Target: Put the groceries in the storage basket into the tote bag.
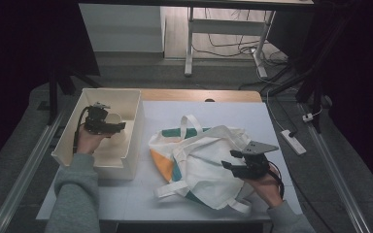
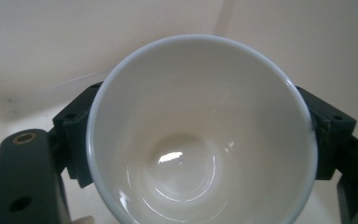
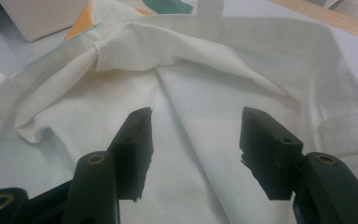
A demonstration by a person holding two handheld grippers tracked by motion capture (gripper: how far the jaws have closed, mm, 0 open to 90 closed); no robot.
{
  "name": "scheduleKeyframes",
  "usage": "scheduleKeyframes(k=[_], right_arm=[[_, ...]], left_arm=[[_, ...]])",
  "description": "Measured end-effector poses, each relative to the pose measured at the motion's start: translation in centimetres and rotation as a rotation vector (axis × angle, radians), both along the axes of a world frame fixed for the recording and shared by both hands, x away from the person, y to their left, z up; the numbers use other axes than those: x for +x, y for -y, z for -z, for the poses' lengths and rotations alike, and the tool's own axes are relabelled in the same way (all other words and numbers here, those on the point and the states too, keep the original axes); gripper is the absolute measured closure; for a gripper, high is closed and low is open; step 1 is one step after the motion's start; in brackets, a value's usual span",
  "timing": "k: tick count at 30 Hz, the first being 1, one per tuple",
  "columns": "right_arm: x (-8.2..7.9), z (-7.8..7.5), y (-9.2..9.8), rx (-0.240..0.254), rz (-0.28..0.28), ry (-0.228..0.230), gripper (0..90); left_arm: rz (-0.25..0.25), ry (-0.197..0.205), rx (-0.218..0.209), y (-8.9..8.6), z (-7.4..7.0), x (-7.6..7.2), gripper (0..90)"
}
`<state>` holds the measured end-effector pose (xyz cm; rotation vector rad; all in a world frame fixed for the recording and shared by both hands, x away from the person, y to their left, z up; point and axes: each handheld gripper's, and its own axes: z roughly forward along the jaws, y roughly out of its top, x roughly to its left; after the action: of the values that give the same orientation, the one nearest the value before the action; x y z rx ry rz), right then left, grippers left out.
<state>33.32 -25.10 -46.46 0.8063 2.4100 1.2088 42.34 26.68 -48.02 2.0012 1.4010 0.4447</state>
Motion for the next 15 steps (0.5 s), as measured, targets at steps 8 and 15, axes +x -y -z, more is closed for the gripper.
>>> scheduleKeyframes(k=[8,15], right_arm=[[0.0,0.0,0.0,0.000,0.000,0.003,44.4],[0.0,0.0,0.0,0.001,-0.001,0.005,44.4]], left_arm=[[-0.020,0.011,-0.011,-0.4,-0.3,-0.2,19.5],[-0.022,0.048,-0.044,-0.5,-1.3,-0.8,19.6]])
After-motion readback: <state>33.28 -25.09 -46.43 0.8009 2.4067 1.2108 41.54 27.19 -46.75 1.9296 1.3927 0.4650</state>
